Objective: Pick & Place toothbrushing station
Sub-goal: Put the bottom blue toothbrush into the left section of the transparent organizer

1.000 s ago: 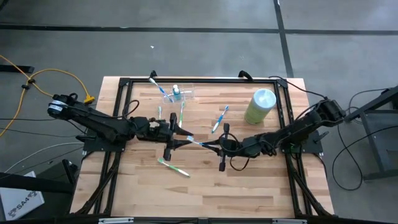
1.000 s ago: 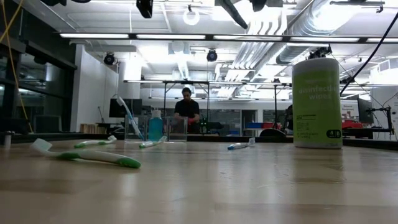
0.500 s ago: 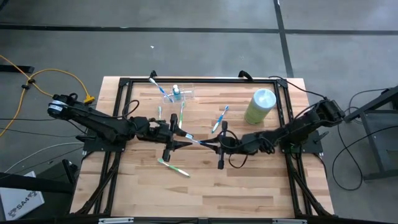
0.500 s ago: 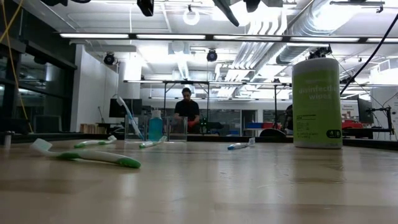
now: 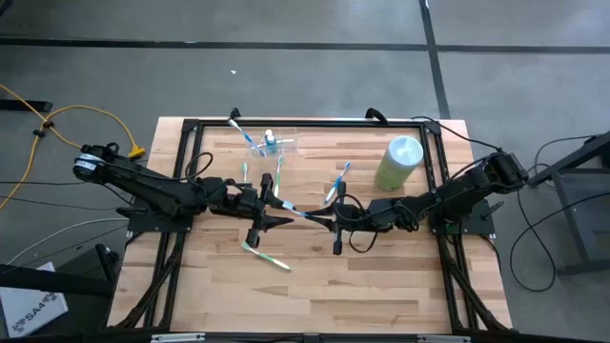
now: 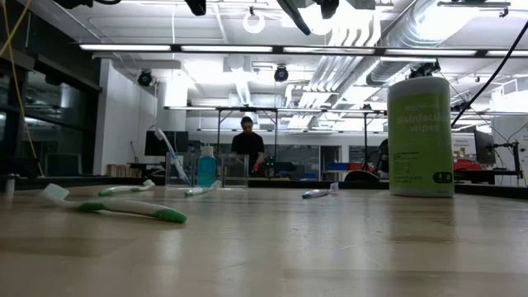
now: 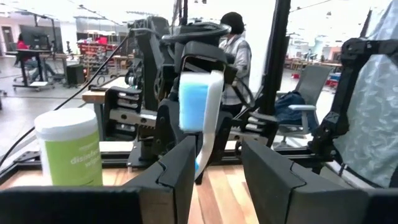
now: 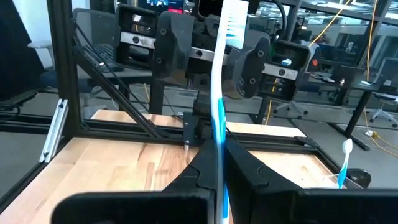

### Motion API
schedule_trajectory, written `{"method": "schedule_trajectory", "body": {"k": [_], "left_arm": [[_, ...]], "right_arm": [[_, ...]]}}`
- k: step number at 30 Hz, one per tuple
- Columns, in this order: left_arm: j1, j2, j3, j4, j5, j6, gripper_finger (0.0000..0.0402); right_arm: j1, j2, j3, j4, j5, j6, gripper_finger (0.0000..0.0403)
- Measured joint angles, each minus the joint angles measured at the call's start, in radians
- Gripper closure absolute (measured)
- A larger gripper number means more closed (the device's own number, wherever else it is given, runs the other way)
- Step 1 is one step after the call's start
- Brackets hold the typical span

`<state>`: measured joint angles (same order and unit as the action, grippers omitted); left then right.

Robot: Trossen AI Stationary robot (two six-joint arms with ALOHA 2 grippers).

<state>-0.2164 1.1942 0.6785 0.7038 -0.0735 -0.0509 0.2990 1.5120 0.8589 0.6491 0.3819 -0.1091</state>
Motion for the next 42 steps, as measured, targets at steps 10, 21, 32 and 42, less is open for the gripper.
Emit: {"method": "schedule_trajectory", "body": {"k": [10,21,32,42], "left_arm": [[0.041,0.072,0.000,0.107,0.062,-0.006,0.0275],[0.054,0.071,0.000,0.109,0.060,-0.002,0.0286],[0.053,0.071,0.000,0.086,0.023,-0.001,0.0321],[0.049,0.071,0.000,0.081,0.010,0.001,0.0393]], "right_arm": [[-0.008,0.000,0.000,0.015,-0.021,0.000,0.0400],[-0.008,0.000,0.000,-0.014,-0.018,0.003,0.0400],[-0.008,0.000,0.000,-0.034,0.002,0.003,0.0400],[-0.007,-0.001,0.000,-0.059,0.008,0.010,0.0371]]}}
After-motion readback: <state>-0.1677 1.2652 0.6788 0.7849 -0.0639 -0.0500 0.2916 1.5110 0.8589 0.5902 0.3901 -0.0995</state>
